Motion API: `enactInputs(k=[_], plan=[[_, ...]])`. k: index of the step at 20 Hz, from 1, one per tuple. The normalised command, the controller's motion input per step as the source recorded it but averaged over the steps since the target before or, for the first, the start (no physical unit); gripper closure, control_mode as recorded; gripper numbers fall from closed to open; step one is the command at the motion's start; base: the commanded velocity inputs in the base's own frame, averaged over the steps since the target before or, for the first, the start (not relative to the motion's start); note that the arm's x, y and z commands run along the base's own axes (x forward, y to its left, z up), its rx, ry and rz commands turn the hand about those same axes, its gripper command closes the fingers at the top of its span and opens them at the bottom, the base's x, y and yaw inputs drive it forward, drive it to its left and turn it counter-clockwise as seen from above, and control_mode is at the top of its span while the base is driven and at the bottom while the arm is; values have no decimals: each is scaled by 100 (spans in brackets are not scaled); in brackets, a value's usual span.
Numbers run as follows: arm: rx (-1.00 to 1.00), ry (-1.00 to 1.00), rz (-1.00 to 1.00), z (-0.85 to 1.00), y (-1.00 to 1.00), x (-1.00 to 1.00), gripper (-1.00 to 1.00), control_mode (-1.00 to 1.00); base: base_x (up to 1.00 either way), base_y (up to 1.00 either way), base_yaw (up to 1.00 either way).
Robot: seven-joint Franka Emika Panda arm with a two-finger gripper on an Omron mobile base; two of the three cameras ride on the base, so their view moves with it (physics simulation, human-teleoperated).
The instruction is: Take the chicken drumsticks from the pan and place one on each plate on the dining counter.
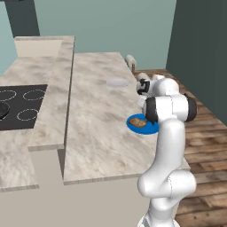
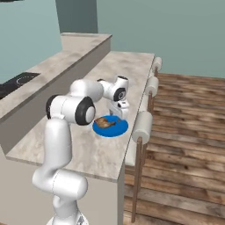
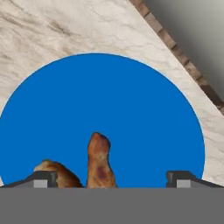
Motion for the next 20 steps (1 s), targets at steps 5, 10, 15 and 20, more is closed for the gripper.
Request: enactInputs(k=[5, 10, 15, 20], plan=[[-13, -1, 16, 32, 25, -92, -100, -100, 0, 0, 0], [-19, -4, 18, 23, 36, -100, -100, -100, 0, 0, 0], [-10, -7, 7, 19, 35, -92, -100, -100, 0, 0, 0], [3, -12, 0, 23, 16, -75, -100, -100, 0, 0, 0]])
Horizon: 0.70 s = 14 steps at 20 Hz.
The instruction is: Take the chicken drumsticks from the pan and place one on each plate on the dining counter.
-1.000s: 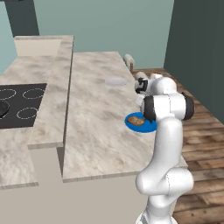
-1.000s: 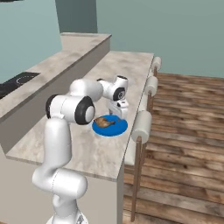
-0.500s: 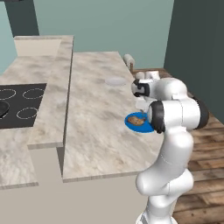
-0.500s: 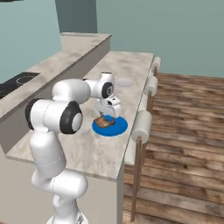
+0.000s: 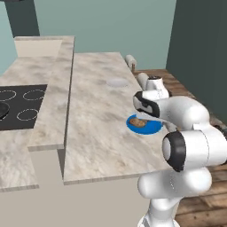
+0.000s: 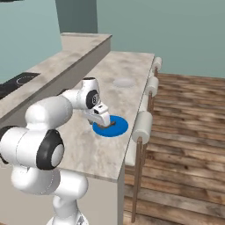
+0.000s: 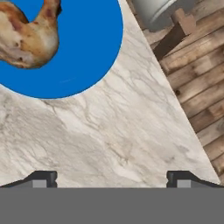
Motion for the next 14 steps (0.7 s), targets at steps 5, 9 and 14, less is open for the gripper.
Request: enactInputs(k=[5, 9, 14], plan=[[10, -13, 0, 26, 10, -56, -100, -100, 0, 0, 0], [1, -9, 0, 27, 2, -52, -100, -100, 0, 0, 0], [0, 0, 0, 17, 2, -46, -100, -100, 0, 0, 0]])
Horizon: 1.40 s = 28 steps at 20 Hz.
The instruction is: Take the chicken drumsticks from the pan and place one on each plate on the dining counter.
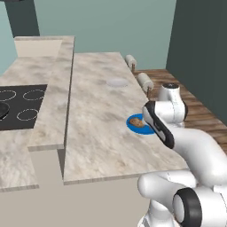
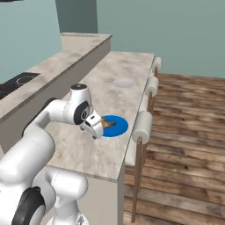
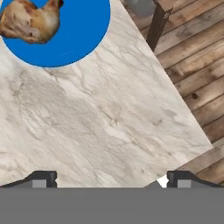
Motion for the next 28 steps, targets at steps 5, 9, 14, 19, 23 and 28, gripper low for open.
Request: enactInputs(k=[5, 9, 14, 19, 23, 28], plan=[[0, -2, 0, 2, 0, -3, -100, -100, 0, 0, 0], [0, 0, 0, 0, 0, 0, -100, 100, -55, 4, 25], [0, 0, 0, 0, 0, 0, -100, 100, -89, 8, 41], [0, 0, 0, 0, 0, 0, -100, 100, -77, 50, 40], [0, 0, 0, 0, 0, 0, -100, 100, -33, 97, 21], [0, 0, 0, 0, 0, 0, -100, 100, 0, 100, -1]])
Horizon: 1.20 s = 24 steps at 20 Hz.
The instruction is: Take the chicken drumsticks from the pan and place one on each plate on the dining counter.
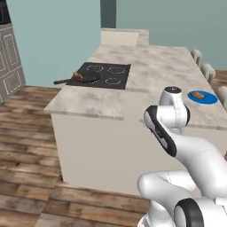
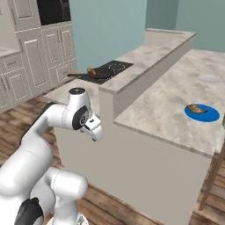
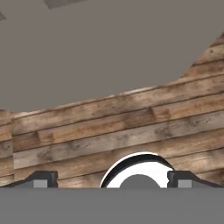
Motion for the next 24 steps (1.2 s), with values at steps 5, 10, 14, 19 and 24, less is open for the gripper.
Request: enactInputs(k=[5, 10, 14, 19, 24], plan=[[0, 0, 0, 0, 0, 0, -100, 100, 13, 100, -15], [0, 0, 0, 0, 0, 0, -100, 100, 20, 100, -21], [0, 0, 0, 0, 0, 0, -100, 100, 20, 100, -20], [0, 0, 0, 0, 0, 0, -100, 100, 23, 100, -26], [0, 0, 0, 0, 0, 0, -100, 100, 29, 88, -41]])
